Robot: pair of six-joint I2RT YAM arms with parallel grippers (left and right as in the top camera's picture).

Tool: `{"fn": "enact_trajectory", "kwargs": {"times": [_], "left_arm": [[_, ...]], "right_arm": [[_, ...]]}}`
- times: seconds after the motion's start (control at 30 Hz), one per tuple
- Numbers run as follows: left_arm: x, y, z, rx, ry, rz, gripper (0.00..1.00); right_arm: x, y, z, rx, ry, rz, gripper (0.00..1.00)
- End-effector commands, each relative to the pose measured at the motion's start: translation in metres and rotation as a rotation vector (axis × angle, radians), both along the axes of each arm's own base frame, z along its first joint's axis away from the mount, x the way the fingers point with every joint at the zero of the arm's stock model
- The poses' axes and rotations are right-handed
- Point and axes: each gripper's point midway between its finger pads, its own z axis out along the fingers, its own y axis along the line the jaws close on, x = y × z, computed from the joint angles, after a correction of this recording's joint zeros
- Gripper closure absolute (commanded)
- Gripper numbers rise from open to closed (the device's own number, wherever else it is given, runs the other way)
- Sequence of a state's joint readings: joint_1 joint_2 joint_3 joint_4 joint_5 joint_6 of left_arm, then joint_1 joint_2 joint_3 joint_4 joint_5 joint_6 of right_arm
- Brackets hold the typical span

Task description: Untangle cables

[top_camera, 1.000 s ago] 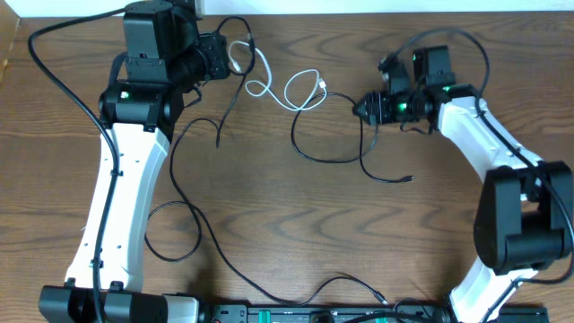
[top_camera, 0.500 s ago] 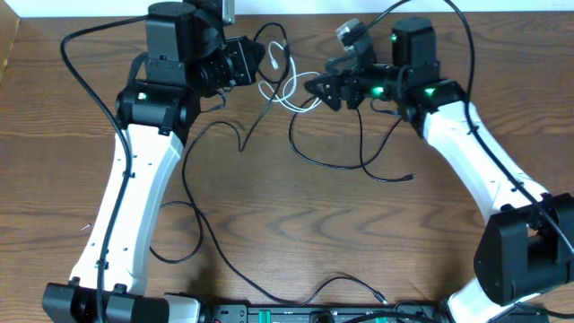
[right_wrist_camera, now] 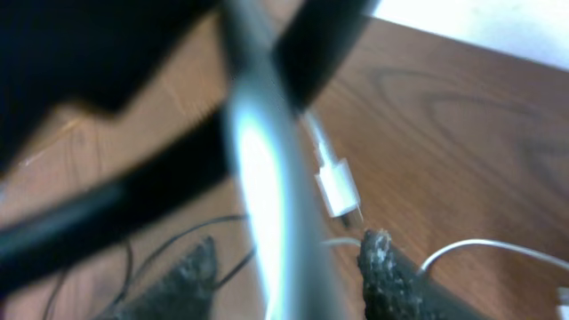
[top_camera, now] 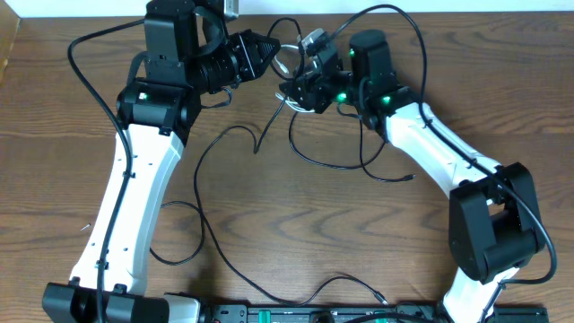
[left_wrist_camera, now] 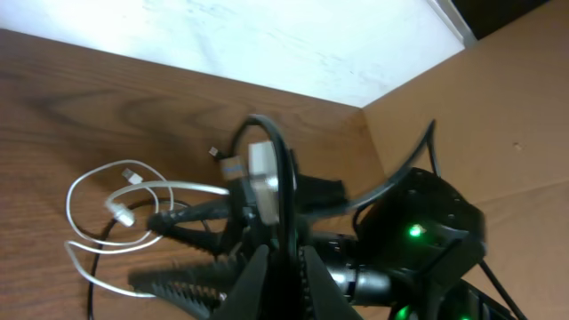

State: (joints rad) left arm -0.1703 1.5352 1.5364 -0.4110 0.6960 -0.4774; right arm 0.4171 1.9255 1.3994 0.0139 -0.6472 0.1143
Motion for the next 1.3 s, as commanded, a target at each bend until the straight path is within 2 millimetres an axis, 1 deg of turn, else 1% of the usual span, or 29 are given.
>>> {"fn": "enact_trajectory", "kwargs": {"times": [0.0,0.07,0.1,0.2,0.33,0.43,0.47,0.63,0.77,0.83,0.87,0.9,0.93,0.97,1.07,1.13,1.2,1.27], "left_arm": [[-0.006,-0.002,0.012,-0.032,-0.011,-0.022,0.92],[-0.005,0.001,0.012,-0.032,-0.012,-0.013,0.93],[-0.004,0.004,0.012,-0.031,-0.012,-0.006,0.92],[0.001,0.015,0.012,-0.026,-0.015,0.025,0.93],[0.007,0.030,0.012,-0.026,-0.017,0.061,0.92],[0.010,0.039,0.012,-0.026,-0.017,0.082,0.92],[0.011,0.041,0.012,-0.027,-0.017,0.087,0.93],[0.011,0.041,0.012,-0.024,-0.020,0.087,0.92],[0.011,0.041,0.012,-0.024,-0.020,0.087,0.93],[0.011,0.042,0.012,-0.023,-0.020,0.089,0.93],[0.012,0.042,0.012,-0.022,-0.020,0.091,0.93],[0.012,0.042,0.012,-0.021,-0.020,0.093,0.93],[0.012,0.042,0.012,-0.021,-0.020,0.093,0.93],[0.012,0.043,0.012,-0.021,-0.020,0.094,0.92],[0.012,0.042,0.012,-0.021,-0.020,0.093,0.92],[0.012,0.043,0.012,-0.009,-0.034,0.087,0.93],[0.015,0.046,0.011,0.032,-0.069,0.091,0.93],[0.020,0.054,0.010,0.092,-0.109,0.125,0.93]], "right_arm": [[0.023,-0.025,-0.022,-0.075,0.077,-0.204,0.86],[0.023,-0.035,-0.032,-0.111,0.117,-0.235,0.97],[0.022,-0.043,-0.040,-0.136,0.146,-0.256,0.99],[0.019,-0.074,-0.066,-0.237,0.240,-0.342,0.99],[0.012,-0.117,-0.092,-0.360,0.346,-0.448,0.99],[0.006,-0.146,-0.105,-0.434,0.405,-0.516,0.99],[0.005,-0.153,-0.107,-0.445,0.420,-0.526,0.99],[0.002,-0.169,-0.111,-0.470,0.439,-0.521,0.99],[-0.001,-0.163,-0.110,-0.471,0.408,-0.437,0.96],[-0.001,-0.163,-0.110,-0.483,0.397,-0.422,0.85],[-0.002,-0.165,-0.111,-0.491,0.393,-0.415,0.66],[-0.002,-0.167,-0.111,-0.494,0.394,-0.417,0.41],[-0.001,-0.170,-0.111,-0.496,0.398,-0.424,0.34],[0.000,-0.175,-0.111,-0.495,0.403,-0.435,0.23],[0.004,-0.191,-0.110,-0.488,0.417,-0.469,0.12],[0.008,-0.203,-0.104,-0.480,0.428,-0.495,0.10],[0.013,-0.214,-0.094,-0.471,0.435,-0.517,0.10],[0.017,-0.216,-0.082,-0.446,0.434,-0.507,0.10]]}}
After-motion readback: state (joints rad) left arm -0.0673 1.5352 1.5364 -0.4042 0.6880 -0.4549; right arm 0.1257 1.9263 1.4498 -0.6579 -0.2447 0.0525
